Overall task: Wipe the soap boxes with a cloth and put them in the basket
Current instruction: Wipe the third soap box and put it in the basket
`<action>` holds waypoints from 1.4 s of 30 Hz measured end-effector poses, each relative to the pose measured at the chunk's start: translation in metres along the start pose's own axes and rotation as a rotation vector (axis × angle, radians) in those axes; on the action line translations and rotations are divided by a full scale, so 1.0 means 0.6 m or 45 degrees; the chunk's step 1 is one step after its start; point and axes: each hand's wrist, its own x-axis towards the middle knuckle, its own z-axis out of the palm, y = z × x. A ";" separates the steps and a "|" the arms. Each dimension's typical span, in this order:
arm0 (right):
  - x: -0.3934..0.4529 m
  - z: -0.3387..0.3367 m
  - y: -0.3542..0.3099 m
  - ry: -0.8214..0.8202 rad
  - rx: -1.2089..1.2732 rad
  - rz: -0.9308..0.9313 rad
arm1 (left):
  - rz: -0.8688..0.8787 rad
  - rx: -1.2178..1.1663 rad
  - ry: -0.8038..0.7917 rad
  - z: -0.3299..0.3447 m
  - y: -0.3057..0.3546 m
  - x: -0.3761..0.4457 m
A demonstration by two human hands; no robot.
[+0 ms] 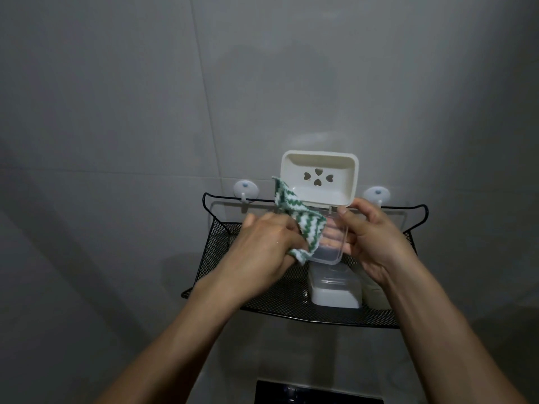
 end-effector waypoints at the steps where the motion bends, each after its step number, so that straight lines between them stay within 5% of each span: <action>1: -0.001 0.000 0.002 0.002 0.013 0.000 | 0.008 -0.036 -0.003 0.001 0.006 -0.001; 5: -0.003 0.000 0.009 -0.006 0.049 -0.019 | 0.053 -0.187 0.022 0.008 0.035 -0.001; 14: -0.007 -0.009 0.001 -0.008 0.019 -0.074 | -0.075 0.296 0.115 0.021 0.034 0.011; 25: -0.014 -0.009 -0.004 0.135 0.108 -0.113 | -0.151 0.350 0.121 0.027 0.030 0.011; 32: -0.016 -0.020 -0.008 0.134 0.122 -0.080 | -0.049 -0.342 0.313 0.021 0.004 0.002; 37: -0.014 -0.030 -0.024 0.152 0.126 -0.151 | -0.479 -0.891 0.830 0.013 -0.019 -0.019; 42: -0.015 -0.028 -0.025 0.110 0.125 -0.164 | -0.673 -1.093 0.727 0.018 -0.033 -0.021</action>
